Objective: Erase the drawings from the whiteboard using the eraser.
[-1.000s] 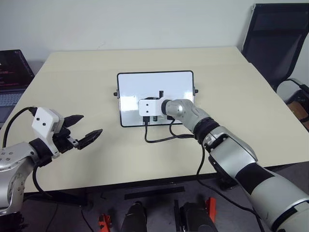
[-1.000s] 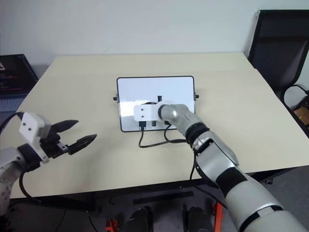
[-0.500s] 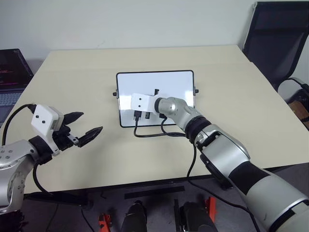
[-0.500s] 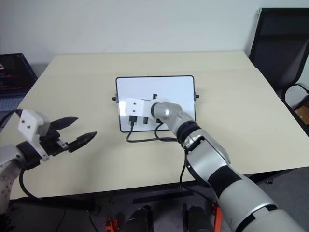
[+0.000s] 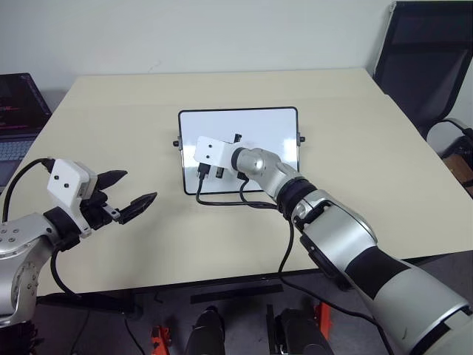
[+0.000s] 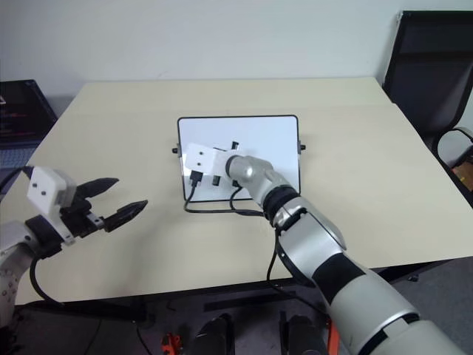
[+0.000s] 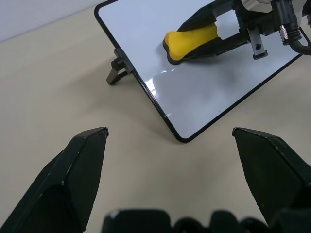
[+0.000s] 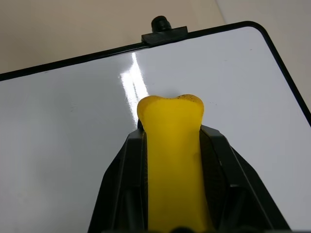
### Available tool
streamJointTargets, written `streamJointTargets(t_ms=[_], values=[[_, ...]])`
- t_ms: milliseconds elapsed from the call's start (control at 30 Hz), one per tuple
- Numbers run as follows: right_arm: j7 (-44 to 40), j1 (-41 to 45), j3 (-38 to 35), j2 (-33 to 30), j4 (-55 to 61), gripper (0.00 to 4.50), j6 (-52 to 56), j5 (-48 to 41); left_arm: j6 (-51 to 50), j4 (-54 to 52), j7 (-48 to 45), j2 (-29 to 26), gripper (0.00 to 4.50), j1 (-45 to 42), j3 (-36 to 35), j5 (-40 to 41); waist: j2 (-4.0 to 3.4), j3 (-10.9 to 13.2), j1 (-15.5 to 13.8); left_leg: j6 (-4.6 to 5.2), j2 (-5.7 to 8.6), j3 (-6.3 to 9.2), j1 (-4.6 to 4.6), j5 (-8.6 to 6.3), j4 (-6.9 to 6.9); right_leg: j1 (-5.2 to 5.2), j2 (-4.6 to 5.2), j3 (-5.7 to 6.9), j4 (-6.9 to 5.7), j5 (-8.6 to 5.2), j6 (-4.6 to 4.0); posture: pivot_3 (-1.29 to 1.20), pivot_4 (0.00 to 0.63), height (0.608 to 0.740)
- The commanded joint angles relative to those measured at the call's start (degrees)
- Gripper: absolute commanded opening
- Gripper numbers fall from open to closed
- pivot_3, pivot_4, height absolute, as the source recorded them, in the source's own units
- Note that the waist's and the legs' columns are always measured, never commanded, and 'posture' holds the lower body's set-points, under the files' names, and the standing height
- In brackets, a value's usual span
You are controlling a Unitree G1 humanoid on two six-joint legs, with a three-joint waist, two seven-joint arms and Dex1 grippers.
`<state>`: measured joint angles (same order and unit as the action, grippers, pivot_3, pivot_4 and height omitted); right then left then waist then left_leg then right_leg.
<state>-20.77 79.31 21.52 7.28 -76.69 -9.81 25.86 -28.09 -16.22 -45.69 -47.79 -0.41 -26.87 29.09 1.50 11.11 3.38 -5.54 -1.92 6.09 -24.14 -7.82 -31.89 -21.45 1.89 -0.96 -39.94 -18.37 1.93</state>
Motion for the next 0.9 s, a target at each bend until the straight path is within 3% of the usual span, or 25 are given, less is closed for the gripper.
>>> streamJointTargets(t_ms=[33,233,367,533,700,900], values=[[-2.32,1.22,0.22,0.88,0.46,1.10,0.10,0.24,0.51,-2.16,0.03,-1.03,4.50,-0.24,-2.45,0.65,0.00,0.00,0.00,0.00,0.00,0.00,0.00,0.00,0.00,0.00,0.00,0.00,0.00,0.00,0.00,0.00,0.150,0.740],[5.06,3.02,-1.13,0.05,0.56,1.10,0.63,-0.04,0.62,-2.23,0.07,-0.94,4.50,-0.09,-2.44,0.60,-0.01,0.01,-0.02,0.00,0.00,0.01,-0.01,0.00,0.00,0.00,0.00,0.01,0.00,0.00,-0.01,0.00,0.150,0.740],[2.39,2.49,-0.67,-0.51,0.16,1.10,1.33,-0.03,0.71,-1.99,-0.03,-0.95,4.50,-0.49,-2.04,0.59,-0.01,0.01,-0.01,0.00,0.00,0.01,-0.02,0.00,0.00,-0.01,0.00,0.00,0.01,0.00,-0.01,0.00,0.150,0.740],[-7.77,-0.11,1.89,0.40,0.33,1.10,0.63,1.06,0.91,-1.30,-0.21,-0.99,4.50,-1.45,-1.32,0.44,0.00,0.00,0.00,0.00,0.00,0.01,-0.01,0.00,0.00,0.00,-0.01,0.01,0.00,0.00,0.00,0.00,0.150,0.740],[4.64,1.78,-0.61,-0.29,0.67,1.10,1.26,0.04,0.89,-1.18,-0.46,-0.91,4.50,-1.83,-1.02,0.35,0.00,0.01,-0.04,-0.01,0.00,0.04,0.00,0.01,-0.03,0.00,-0.02,0.02,-0.03,0.00,-0.01,0.00,0.150,0.740],[-1.79,0.99,-1.06,-0.84,-0.40,1.10,4.36,-0.81,0.86,-1.08,-0.46,-0.93,4.50,-2.09,-0.98,0.27,0.02,-0.01,-0.15,-0.02,0.00,0.03,-0.01,0.01,-0.03,0.01,-0.02,0.01,-0.01,0.00,0.00,0.00,0.150,0.740]])
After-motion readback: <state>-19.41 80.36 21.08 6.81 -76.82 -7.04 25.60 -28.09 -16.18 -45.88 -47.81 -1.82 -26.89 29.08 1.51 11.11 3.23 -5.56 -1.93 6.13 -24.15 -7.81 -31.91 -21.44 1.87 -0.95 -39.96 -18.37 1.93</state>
